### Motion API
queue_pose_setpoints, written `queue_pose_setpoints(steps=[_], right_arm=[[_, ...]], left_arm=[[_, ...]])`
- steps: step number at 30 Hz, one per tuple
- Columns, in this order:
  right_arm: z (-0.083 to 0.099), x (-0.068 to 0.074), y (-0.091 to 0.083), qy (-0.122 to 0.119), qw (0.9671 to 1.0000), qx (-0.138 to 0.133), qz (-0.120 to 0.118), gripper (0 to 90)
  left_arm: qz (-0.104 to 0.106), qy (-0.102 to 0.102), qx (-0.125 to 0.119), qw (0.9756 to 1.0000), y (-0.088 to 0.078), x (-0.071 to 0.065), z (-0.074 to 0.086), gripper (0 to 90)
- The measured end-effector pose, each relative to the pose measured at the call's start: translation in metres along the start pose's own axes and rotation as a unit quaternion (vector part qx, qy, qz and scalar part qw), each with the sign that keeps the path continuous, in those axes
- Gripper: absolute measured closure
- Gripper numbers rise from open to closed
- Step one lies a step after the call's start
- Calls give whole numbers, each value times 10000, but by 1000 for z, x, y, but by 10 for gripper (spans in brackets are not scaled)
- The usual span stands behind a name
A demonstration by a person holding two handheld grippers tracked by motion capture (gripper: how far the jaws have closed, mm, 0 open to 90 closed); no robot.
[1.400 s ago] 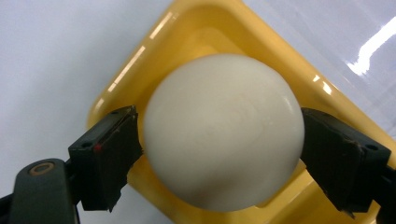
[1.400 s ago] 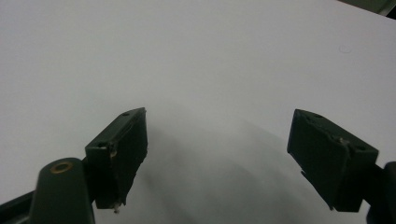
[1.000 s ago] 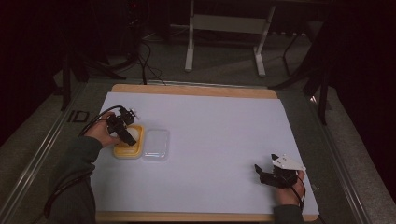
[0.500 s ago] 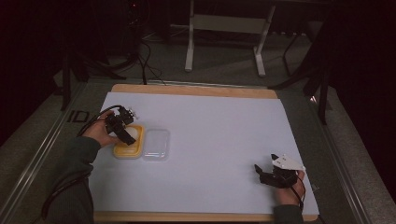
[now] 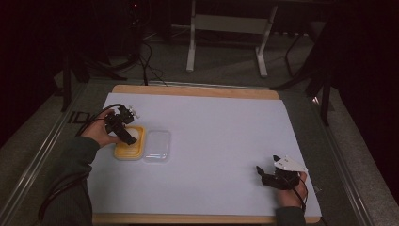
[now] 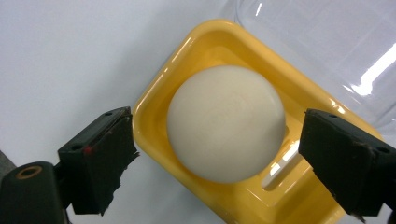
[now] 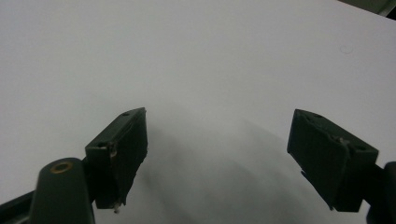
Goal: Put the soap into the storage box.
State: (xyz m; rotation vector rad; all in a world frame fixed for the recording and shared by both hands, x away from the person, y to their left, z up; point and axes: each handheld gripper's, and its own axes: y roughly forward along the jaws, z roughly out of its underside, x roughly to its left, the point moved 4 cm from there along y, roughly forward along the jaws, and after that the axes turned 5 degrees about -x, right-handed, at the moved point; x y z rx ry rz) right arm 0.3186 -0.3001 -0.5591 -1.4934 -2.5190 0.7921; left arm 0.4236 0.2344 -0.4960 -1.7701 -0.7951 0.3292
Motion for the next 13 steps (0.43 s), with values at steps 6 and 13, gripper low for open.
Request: queue_pose_setpoints(steps=[6, 13], right_arm=[[0, 0, 0, -1, 10000, 1, 0, 200], [0, 0, 0, 6, 10000, -6, -4, 200]], left_arm=[[17, 11, -160, 9999, -13, -2, -3, 130], [47, 150, -286, 9995, -28, -8, -8, 136]])
